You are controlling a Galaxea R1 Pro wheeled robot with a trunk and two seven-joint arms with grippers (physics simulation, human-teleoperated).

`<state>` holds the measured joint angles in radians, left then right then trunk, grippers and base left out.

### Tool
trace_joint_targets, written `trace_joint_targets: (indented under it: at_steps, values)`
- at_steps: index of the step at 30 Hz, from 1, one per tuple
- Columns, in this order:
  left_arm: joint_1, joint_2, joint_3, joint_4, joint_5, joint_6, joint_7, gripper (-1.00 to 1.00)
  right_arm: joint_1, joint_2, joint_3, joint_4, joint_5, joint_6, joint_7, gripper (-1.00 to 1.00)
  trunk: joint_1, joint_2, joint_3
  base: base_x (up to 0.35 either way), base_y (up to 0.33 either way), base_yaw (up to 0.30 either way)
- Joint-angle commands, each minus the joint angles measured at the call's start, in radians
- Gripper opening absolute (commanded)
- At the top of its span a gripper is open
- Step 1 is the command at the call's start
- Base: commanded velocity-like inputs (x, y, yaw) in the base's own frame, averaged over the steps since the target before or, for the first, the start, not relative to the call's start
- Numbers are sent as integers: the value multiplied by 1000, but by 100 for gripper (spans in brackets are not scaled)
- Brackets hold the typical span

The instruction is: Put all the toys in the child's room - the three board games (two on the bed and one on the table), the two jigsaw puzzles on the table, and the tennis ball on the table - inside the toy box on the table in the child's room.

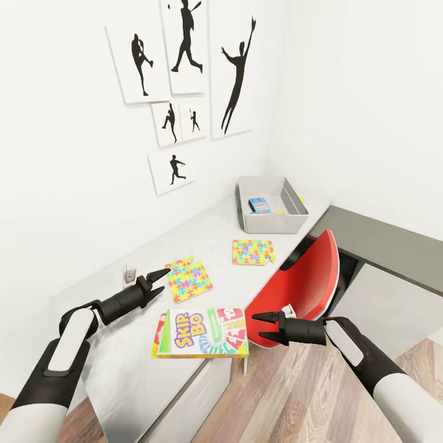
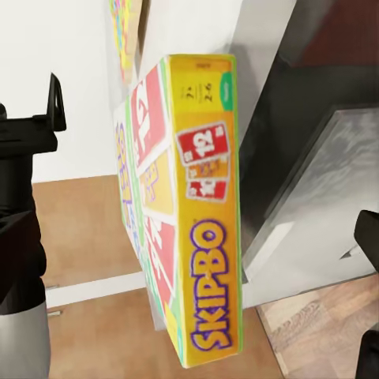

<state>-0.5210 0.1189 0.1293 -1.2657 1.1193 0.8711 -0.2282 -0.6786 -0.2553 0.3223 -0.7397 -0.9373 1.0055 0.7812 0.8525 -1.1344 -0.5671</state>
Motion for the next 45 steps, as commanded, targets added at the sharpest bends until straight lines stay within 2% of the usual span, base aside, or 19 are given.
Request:
trace_joint_targets:
  at_steps: [1,22,39,45]
  values:
    - [0,0,2,0,-4,5,-6,100,-1,-1,3,0,2,1,5,100,0,-1,-1,0,0,30]
    - [3,-1,1,-4,-3,5,-11,100,-1,-2,-6,0,1,2,5,100,0,-1,-1,0,0,90]
    - [3,-1,1,-7,-5,5,-7,100,-1,-7,-14,0,-2,2,7,100,65,-120,-54,0,0,8]
    - [4,-1,1,-7,-5,5,-7,100,-1,-7,-14,0,-2,2,7,100,65,-120,-54,0,0,1]
